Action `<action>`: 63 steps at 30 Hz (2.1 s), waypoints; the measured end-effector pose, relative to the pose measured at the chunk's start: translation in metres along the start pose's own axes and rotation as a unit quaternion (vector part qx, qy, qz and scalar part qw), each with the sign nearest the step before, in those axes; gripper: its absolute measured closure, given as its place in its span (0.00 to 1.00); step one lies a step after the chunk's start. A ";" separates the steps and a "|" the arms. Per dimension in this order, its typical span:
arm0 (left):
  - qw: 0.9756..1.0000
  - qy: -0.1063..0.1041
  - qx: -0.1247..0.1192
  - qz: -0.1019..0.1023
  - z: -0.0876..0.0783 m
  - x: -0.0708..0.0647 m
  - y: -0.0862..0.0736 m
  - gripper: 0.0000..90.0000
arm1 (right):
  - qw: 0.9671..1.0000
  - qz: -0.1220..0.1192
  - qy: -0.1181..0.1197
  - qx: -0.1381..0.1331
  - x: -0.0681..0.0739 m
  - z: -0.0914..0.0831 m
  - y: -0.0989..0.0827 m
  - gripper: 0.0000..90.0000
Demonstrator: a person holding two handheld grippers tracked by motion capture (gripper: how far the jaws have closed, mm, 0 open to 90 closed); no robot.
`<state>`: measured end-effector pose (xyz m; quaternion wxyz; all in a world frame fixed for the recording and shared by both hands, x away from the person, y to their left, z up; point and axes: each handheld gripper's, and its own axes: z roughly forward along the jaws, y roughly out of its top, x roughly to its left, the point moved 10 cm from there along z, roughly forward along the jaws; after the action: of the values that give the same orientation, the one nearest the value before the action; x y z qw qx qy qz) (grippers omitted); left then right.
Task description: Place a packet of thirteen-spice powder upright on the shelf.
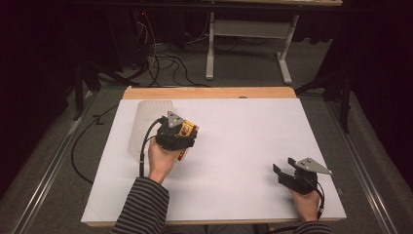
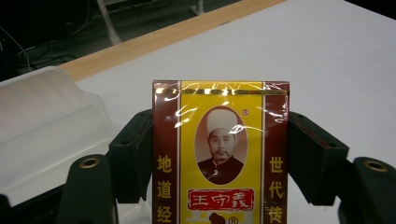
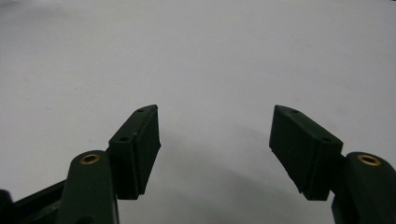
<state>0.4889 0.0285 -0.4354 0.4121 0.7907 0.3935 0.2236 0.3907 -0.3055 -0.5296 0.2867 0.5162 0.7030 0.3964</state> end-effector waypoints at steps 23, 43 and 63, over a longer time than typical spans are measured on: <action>0.999 0.043 -0.009 -0.016 -0.014 0.038 -0.005 0.36 | 1.000 -0.005 0.001 -0.004 0.001 -0.001 0.001 0.37; 0.997 0.068 -0.017 -0.037 -0.026 0.060 -0.016 0.36 | 1.000 -0.006 0.000 -0.001 0.000 0.000 0.000 0.37; 0.996 0.075 -0.002 -0.045 -0.030 0.067 -0.040 0.36 | 1.000 -0.006 0.000 -0.001 0.001 0.000 0.000 0.37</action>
<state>0.4903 0.1110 -0.4496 0.3926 0.7526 0.4577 0.2644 0.3906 -0.3049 -0.5294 0.2894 0.5119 0.7057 0.3952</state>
